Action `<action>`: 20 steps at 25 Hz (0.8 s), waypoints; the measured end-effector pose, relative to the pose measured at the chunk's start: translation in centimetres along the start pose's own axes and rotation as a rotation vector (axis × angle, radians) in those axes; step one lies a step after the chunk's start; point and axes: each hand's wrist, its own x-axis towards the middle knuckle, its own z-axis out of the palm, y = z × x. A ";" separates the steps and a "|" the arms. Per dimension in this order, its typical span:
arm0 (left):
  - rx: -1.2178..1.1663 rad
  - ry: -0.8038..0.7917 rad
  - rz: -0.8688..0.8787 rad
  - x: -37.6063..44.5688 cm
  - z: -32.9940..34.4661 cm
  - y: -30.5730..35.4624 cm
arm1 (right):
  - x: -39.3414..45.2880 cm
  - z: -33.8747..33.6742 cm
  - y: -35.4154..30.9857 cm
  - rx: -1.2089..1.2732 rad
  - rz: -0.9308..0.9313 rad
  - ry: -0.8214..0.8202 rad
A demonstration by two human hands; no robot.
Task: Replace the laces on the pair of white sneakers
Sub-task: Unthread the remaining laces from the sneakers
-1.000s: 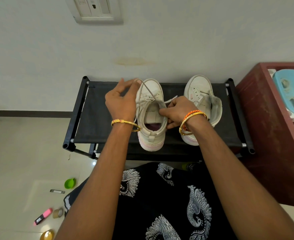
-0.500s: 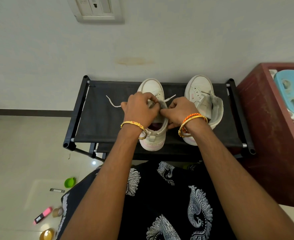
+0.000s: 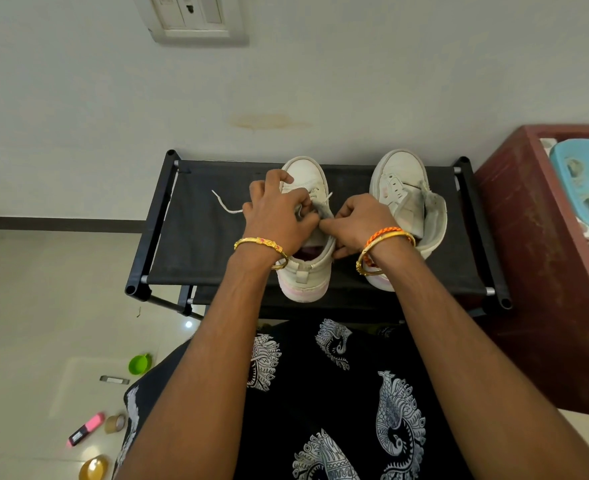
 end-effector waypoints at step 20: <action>-1.137 0.418 -0.598 0.1 -2.3 -1.3 | 0.0 0.3 0.2 -0.046 -0.047 0.051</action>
